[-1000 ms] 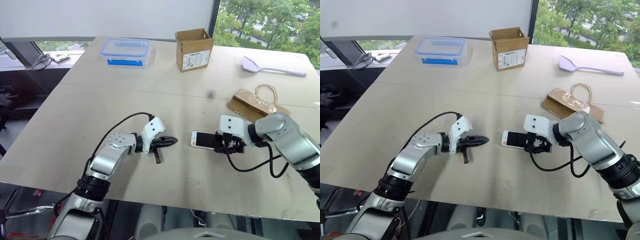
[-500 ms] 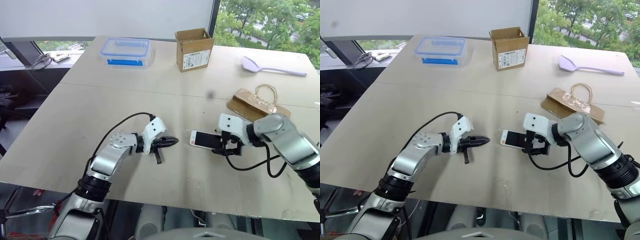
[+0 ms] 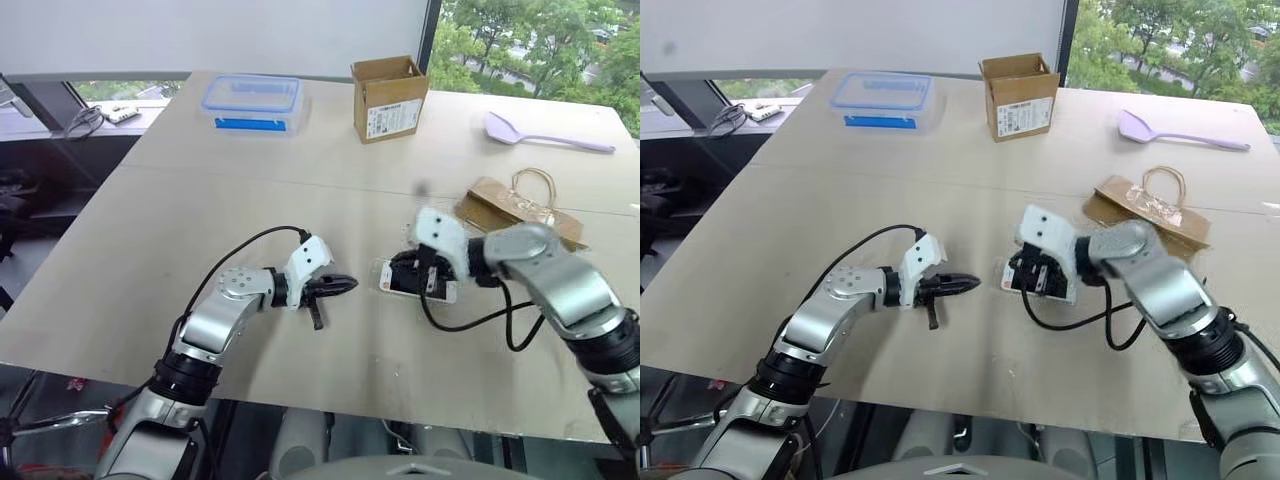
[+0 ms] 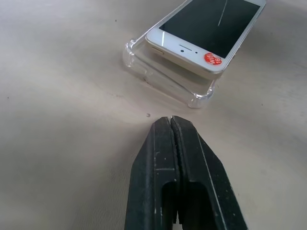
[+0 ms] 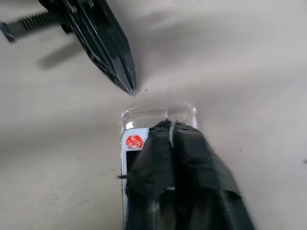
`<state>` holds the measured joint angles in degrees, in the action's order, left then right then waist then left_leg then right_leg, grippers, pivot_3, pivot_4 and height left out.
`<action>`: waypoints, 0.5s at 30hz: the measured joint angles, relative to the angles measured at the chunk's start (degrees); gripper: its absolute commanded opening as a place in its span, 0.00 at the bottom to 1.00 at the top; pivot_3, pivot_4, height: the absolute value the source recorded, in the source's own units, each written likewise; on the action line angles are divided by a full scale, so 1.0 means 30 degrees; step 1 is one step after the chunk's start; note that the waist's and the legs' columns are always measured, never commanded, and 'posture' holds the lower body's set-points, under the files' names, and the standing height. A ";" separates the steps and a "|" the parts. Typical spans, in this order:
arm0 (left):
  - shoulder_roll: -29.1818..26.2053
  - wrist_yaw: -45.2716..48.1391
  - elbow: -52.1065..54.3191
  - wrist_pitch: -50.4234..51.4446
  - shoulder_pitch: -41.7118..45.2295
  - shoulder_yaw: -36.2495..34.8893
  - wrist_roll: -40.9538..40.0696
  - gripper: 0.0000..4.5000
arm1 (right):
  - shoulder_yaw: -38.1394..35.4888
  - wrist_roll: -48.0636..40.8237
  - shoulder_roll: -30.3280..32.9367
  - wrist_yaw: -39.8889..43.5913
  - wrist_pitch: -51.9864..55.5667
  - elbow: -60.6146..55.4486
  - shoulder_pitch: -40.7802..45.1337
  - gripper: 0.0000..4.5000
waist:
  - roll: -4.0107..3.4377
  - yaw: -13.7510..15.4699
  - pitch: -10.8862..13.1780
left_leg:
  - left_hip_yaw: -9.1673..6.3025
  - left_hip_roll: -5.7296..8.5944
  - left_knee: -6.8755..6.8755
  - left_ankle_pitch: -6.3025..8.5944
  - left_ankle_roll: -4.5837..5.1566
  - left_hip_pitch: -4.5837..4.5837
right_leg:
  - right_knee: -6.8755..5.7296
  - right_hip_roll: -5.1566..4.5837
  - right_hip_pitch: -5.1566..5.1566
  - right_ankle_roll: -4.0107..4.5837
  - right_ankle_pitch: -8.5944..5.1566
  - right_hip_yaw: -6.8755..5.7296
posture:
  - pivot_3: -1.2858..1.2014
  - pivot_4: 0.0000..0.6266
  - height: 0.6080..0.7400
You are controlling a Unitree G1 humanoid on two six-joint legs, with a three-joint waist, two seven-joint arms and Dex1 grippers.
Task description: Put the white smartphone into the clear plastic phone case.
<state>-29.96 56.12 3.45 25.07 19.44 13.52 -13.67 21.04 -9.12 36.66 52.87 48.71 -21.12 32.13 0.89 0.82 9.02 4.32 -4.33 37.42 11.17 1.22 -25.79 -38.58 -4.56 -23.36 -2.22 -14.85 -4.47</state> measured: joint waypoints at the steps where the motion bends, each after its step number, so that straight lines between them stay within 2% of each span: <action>1: -0.0034 0.0001 0.0014 0.0014 -0.0008 0.0000 0.0000 0.00 | 0.0200 0.0079 0.0013 -0.0035 -0.0195 0.0119 -0.0165 0.03 | 0.0000 -0.0012 0.0000 | -0.0002 -0.0001 0.0000 0.0000 0.0000 0.0003 | -0.0001 0.0002 0.0000 0.0001 0.0000 0.0000 | 0.52 0.24 1.00; 9: -0.0234 -0.0035 0.0321 0.0315 -0.0104 0.0000 -0.0010 0.00 | 0.2421 0.2719 0.0632 -0.0043 -0.4014 0.1962 0.0117 0.03 | -0.0001 -0.0046 -0.0007 | -0.0002 -0.0004 -0.0003 0.0000 0.0000 0.0028 | -0.0005 0.0006 0.0006 0.0000 -0.0002 0.0002 | 0.52 0.24 1.00; 15: -0.0260 -0.0075 0.0627 0.0514 -0.0286 -0.0001 -0.0013 0.00 | 0.2381 0.3757 0.0407 -0.0250 -0.5259 0.2941 0.0297 0.03 | 0.0003 -0.0003 -0.0012 | 0.0000 -0.0003 -0.0002 0.0000 -0.0001 0.0028 | -0.0007 0.0005 0.0010 0.0001 -0.0002 0.0002 | 0.52 0.24 1.00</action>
<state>-30.74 55.90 5.33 26.61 18.58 13.52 -13.71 28.18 2.15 37.88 52.12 32.93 -12.30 33.02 0.90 0.81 8.98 4.32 -4.34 37.41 11.17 1.21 -25.70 -38.60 -4.55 -23.33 -2.22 -14.86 -4.46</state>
